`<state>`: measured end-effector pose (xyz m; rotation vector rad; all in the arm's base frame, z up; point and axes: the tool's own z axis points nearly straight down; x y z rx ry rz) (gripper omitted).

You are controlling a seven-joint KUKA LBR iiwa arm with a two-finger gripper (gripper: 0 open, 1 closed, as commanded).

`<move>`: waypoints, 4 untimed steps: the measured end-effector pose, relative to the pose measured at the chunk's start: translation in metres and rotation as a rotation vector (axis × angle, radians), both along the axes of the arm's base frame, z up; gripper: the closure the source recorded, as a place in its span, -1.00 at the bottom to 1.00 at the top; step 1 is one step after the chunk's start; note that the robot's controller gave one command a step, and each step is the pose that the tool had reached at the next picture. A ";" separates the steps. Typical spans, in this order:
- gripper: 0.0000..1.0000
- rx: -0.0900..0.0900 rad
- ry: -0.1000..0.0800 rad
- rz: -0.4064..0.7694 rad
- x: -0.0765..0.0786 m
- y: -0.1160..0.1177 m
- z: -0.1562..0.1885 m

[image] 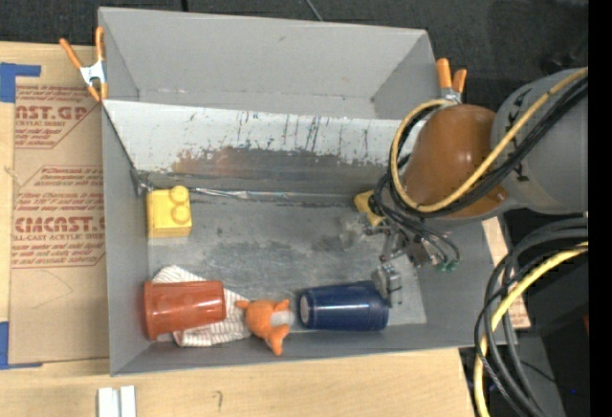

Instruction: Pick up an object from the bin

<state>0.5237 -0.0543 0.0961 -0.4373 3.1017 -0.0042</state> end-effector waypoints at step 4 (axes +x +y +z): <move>-1.00 0.002 -0.006 0.005 0.002 -0.001 0.001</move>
Offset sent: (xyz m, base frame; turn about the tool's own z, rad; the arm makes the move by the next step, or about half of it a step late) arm -0.0266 0.0104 -0.0233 0.0432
